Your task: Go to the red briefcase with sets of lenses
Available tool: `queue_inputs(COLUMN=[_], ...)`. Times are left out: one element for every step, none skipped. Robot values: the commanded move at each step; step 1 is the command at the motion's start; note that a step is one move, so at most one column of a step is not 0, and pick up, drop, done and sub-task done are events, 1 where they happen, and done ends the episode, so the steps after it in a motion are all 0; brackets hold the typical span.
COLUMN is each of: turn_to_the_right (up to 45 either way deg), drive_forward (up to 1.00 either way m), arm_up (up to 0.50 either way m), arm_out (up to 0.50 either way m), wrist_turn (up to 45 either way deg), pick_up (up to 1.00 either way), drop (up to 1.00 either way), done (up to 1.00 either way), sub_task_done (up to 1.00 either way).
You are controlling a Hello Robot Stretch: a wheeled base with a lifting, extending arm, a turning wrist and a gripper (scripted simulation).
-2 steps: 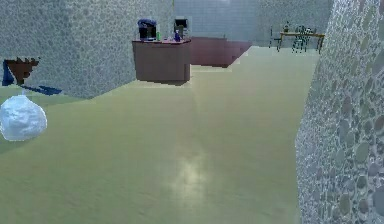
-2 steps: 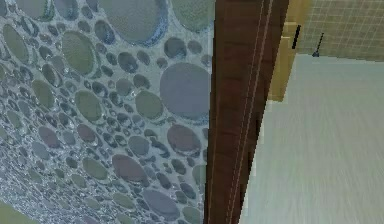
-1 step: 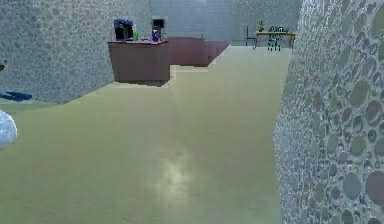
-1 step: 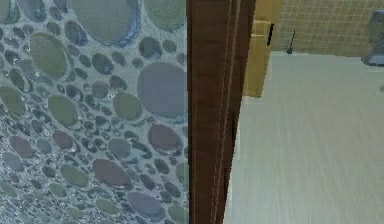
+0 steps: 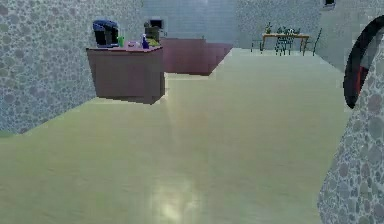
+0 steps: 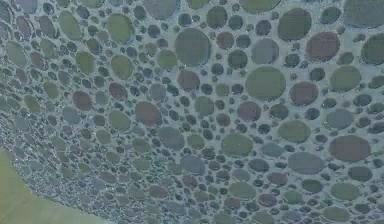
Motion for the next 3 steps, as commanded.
queue_inputs(turn_to_the_right=[0.0, 0.0, 0.0], drive_forward=[1.0, 1.0, 1.0], arm_up=[0.0, 0.0, 0.0], arm_out=[0.0, 0.0, 0.0], wrist_turn=[0.0, 0.0, 0.0], pick_up=[0.0, 0.0, 0.0], drop=[0.0, 0.0, 0.0], done=[0.0, 0.0, 0.0], sub_task_done=[0.0, 0.0, 0.0])
